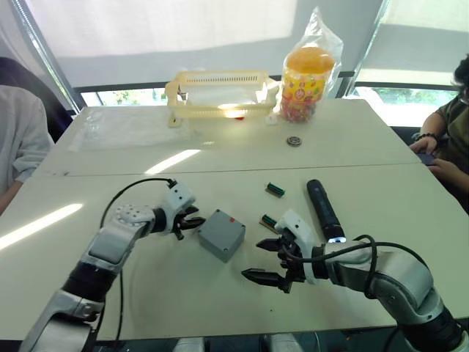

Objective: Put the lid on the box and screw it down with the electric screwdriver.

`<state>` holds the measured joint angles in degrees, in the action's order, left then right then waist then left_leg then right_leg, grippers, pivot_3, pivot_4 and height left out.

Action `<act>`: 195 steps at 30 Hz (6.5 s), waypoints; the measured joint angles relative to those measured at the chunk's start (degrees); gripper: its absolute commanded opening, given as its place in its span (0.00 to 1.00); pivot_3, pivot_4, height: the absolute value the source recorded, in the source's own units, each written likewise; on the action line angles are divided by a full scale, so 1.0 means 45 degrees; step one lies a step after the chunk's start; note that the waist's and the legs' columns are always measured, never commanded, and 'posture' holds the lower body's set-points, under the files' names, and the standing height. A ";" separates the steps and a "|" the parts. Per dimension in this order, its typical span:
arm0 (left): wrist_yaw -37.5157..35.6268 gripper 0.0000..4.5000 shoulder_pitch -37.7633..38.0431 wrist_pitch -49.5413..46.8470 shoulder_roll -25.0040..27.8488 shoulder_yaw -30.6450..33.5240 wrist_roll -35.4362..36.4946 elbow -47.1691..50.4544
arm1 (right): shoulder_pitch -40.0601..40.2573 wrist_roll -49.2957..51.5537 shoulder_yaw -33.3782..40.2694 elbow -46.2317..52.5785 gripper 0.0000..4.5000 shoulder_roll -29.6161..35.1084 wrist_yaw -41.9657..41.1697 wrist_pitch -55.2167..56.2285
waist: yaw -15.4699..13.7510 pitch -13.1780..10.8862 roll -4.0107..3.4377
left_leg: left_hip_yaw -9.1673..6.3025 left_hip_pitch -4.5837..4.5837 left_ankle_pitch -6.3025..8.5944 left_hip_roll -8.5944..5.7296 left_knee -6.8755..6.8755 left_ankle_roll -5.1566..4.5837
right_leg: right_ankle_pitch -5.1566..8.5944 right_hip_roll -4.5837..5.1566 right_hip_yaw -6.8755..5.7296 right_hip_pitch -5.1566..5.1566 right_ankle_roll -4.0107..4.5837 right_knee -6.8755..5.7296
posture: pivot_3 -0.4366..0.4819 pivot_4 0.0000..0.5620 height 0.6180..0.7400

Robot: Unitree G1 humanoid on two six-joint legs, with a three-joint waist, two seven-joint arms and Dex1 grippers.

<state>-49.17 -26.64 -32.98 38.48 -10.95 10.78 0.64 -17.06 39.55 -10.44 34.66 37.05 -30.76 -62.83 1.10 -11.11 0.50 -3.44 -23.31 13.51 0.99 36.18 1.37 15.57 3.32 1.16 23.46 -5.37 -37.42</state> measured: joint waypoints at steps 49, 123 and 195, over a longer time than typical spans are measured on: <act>-0.0581 0.42 0.0326 0.0211 -0.0094 -0.0351 0.0080 0.1017 | 0.0221 -0.1919 -0.0464 -0.1021 0.99 -0.0213 -0.2764 0.2683 | -0.0085 0.0003 0.0009 | 0.0006 -0.0006 -0.0007 -0.0004 0.0016 0.0011 | -0.0002 0.0012 -0.0004 -0.0009 -0.0003 -0.0002 | 0.48 0.27 1.00; -0.1003 0.42 0.1274 -0.4154 0.3229 0.1798 0.4685 0.6164 | -0.8159 -0.7782 0.1443 -1.9643 0.02 -0.3205 -0.3723 1.2860 | 0.0039 -0.0013 0.0001 | 0.0024 0.0004 -0.0069 -0.0001 -0.0012 0.0120 | -0.0005 0.0011 0.0014 0.0005 0.0000 -0.0026 | 0.48 0.27 1.00; -0.2009 0.42 0.0811 -0.3370 0.3688 0.1745 0.4651 0.5364 | -0.2486 -0.3018 0.1316 -0.2986 0.02 -0.2405 -0.3246 0.2669 | -0.0017 -0.0009 0.0003 | 0.0011 0.0003 -0.0071 0.0000 -0.0012 0.0122 | -0.0002 0.0010 0.0002 0.0007 0.0002 -0.0034 | 0.48 0.27 1.00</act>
<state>-58.21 -22.99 -48.15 55.07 -3.10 31.71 24.78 -28.25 25.97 -4.52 21.22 26.23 -45.37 -50.82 1.02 -11.15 0.51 -3.39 -23.29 13.19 0.99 36.13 1.91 15.56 3.37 1.17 23.50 -5.36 -37.57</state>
